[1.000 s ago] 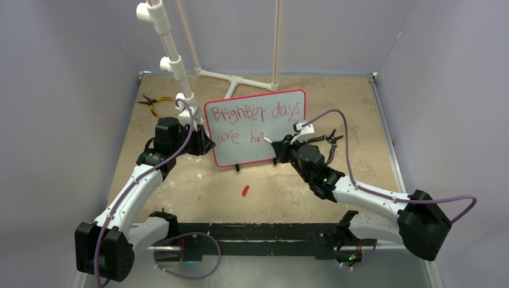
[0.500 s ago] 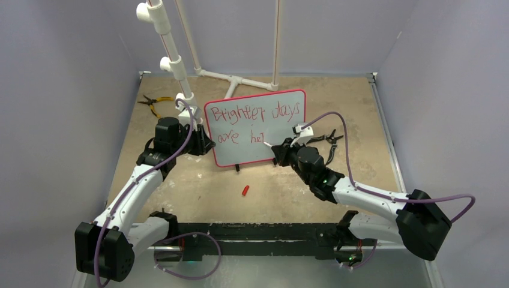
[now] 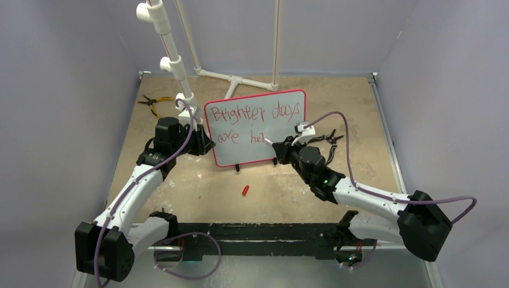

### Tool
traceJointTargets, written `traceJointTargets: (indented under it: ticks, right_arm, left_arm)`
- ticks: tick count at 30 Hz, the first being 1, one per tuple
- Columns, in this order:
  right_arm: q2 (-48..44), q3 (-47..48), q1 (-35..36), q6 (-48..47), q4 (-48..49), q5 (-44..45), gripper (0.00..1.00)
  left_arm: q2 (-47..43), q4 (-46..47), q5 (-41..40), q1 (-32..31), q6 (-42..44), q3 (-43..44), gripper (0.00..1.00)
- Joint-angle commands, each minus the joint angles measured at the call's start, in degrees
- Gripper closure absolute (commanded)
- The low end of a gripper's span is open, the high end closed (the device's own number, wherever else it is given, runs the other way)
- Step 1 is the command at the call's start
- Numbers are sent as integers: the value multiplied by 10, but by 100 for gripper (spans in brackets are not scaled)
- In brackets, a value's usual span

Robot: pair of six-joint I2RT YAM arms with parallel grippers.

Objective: Write a sentence on the whiteboard

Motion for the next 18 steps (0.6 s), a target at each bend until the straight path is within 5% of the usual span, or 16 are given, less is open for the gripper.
traceJointTargets:
  ticks: [1, 18]
  right_arm:
    - [-26, 13, -4, -13, 37, 49, 100]
    - [-57, -20, -4, -18, 43, 30, 100]
  left_arm:
    - [-7, 13, -1, 4, 5, -8, 74]
    - [-7, 16, 1, 4, 5, -8, 74]
